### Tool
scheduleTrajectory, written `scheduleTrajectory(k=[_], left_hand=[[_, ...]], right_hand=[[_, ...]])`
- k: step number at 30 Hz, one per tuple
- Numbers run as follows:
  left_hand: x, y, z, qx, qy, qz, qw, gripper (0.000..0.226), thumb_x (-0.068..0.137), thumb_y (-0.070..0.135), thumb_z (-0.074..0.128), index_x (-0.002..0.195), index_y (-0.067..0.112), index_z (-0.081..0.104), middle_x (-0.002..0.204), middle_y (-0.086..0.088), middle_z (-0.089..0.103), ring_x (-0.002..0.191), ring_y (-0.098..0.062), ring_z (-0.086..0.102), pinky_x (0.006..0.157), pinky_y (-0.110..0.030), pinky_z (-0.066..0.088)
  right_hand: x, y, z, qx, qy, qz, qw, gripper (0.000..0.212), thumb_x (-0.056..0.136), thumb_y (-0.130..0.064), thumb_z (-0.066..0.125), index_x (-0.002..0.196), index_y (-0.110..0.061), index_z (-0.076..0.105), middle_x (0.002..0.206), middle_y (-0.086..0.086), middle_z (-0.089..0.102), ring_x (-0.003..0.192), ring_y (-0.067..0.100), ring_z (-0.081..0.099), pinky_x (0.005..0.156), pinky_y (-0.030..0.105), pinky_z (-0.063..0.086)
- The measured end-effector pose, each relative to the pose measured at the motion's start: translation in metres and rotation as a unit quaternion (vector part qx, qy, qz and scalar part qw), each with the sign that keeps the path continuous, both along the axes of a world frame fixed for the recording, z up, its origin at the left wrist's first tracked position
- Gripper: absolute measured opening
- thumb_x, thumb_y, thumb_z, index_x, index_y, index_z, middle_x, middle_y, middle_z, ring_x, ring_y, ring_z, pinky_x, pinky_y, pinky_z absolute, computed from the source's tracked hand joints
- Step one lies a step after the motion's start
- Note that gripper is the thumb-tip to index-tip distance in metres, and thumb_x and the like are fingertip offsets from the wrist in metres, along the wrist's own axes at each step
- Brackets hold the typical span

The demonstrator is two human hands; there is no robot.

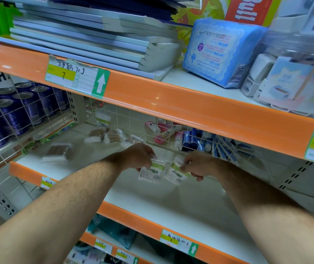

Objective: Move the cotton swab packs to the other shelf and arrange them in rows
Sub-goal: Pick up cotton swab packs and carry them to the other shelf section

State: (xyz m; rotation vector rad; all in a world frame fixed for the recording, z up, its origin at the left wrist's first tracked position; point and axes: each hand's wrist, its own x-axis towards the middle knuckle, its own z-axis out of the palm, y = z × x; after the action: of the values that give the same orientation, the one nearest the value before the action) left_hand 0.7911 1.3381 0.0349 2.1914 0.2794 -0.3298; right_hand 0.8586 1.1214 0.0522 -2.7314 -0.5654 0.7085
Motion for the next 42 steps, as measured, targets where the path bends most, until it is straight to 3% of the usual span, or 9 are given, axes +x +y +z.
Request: scheduleTrajectory(k=[7, 14, 18, 22, 26, 30, 35, 38, 42], left_hand=[[-0.003, 0.001, 0.000, 0.018, -0.009, -0.006, 1.000, 0.036, 0.082, -0.007, 0.063, 0.113, 0.010, 0.067, 0.100, -0.005, 0.065, 0.093, -0.027, 0.067, 0.062, -0.025, 0.058], [-0.007, 0.002, 0.003, 0.016, -0.024, -0.016, 0.999, 0.033, 0.082, -0.006, 0.064, 0.112, 0.008, 0.067, 0.111, -0.012, 0.068, 0.098, -0.031, 0.068, 0.065, -0.026, 0.059], [-0.005, 0.003, 0.005, 0.049, -0.055, -0.029, 0.997, 0.033, 0.082, -0.002, 0.067, 0.115, 0.006, 0.068, 0.108, -0.009, 0.066, 0.092, -0.025, 0.067, 0.065, -0.026, 0.059], [-0.001, -0.002, 0.009, 0.092, -0.099, -0.057, 0.989, 0.031, 0.082, -0.003, 0.067, 0.112, 0.003, 0.070, 0.100, -0.007, 0.067, 0.071, -0.009, 0.060, 0.053, -0.015, 0.046], [0.008, -0.015, 0.003, 0.121, -0.110, -0.105, 0.981, 0.029, 0.083, 0.005, 0.068, 0.112, 0.009, 0.071, 0.104, -0.002, 0.068, 0.089, -0.013, 0.063, 0.077, -0.024, 0.052], [0.012, -0.037, 0.001, 0.117, -0.122, -0.178, 0.969, 0.033, 0.085, 0.007, 0.068, 0.116, 0.016, 0.069, 0.095, 0.006, 0.065, 0.081, -0.004, 0.059, 0.072, -0.017, 0.049], [0.007, -0.093, 0.015, 0.113, -0.138, -0.258, 0.949, 0.027, 0.086, 0.006, 0.070, 0.112, 0.011, 0.072, 0.105, -0.001, 0.068, 0.094, -0.017, 0.066, 0.079, -0.023, 0.053], [0.001, -0.139, 0.020, 0.096, -0.148, -0.259, 0.950, 0.029, 0.086, 0.008, 0.069, 0.115, 0.008, 0.072, 0.109, -0.006, 0.070, 0.090, -0.018, 0.066, 0.068, -0.016, 0.047], [-0.019, -0.202, 0.030, 0.051, -0.140, -0.268, 0.952, 0.026, 0.079, 0.009, 0.072, 0.105, 0.012, 0.075, 0.098, -0.005, 0.072, 0.086, -0.020, 0.067, 0.073, -0.029, 0.054]], right_hand=[[-0.003, 0.004, 0.002, -0.036, -0.043, 0.027, 0.998, 0.031, 0.082, -0.038, 0.067, 0.096, -0.010, 0.068, 0.085, 0.002, 0.060, 0.076, 0.016, 0.060, 0.066, 0.034, 0.053], [-0.007, 0.007, 0.000, -0.028, -0.072, 0.040, 0.996, 0.022, 0.088, -0.034, 0.067, 0.086, -0.014, 0.059, 0.081, -0.001, 0.051, 0.064, 0.009, 0.051, 0.053, 0.022, 0.040], [-0.013, 0.006, 0.001, 0.030, -0.081, 0.042, 0.995, 0.046, 0.089, -0.023, 0.069, 0.133, -0.020, 0.054, 0.112, 0.003, 0.059, 0.079, 0.010, 0.055, 0.056, 0.017, 0.041], [-0.022, 0.000, 0.009, 0.029, -0.098, 0.028, 0.994, 0.049, 0.091, -0.024, 0.066, 0.137, -0.020, 0.052, 0.125, 0.002, 0.060, 0.103, 0.017, 0.059, 0.078, 0.025, 0.047], [-0.037, -0.015, 0.014, 0.022, -0.101, -0.011, 0.995, 0.036, 0.092, -0.019, 0.062, 0.127, -0.014, 0.058, 0.112, 0.003, 0.059, 0.098, 0.020, 0.060, 0.076, 0.028, 0.049], [-0.053, -0.042, 0.013, 0.018, -0.111, -0.063, 0.992, 0.028, 0.089, -0.014, 0.061, 0.117, -0.009, 0.063, 0.115, 0.004, 0.064, 0.099, 0.022, 0.062, 0.079, 0.032, 0.053], [-0.083, -0.094, 0.016, 0.026, -0.133, -0.136, 0.981, 0.002, 0.085, -0.012, 0.061, 0.086, -0.012, 0.063, 0.088, 0.002, 0.064, 0.089, 0.024, 0.063, 0.069, 0.028, 0.047], [-0.105, -0.130, 0.024, 0.015, -0.129, -0.185, 0.974, 0.021, 0.089, -0.016, 0.061, 0.108, -0.010, 0.067, 0.113, 0.006, 0.067, 0.104, 0.023, 0.063, 0.087, 0.034, 0.053], [-0.147, -0.187, 0.034, -0.017, -0.138, -0.228, 0.964, 0.035, 0.090, -0.021, 0.058, 0.125, -0.015, 0.063, 0.128, 0.006, 0.062, 0.114, 0.024, 0.059, 0.095, 0.033, 0.051]])
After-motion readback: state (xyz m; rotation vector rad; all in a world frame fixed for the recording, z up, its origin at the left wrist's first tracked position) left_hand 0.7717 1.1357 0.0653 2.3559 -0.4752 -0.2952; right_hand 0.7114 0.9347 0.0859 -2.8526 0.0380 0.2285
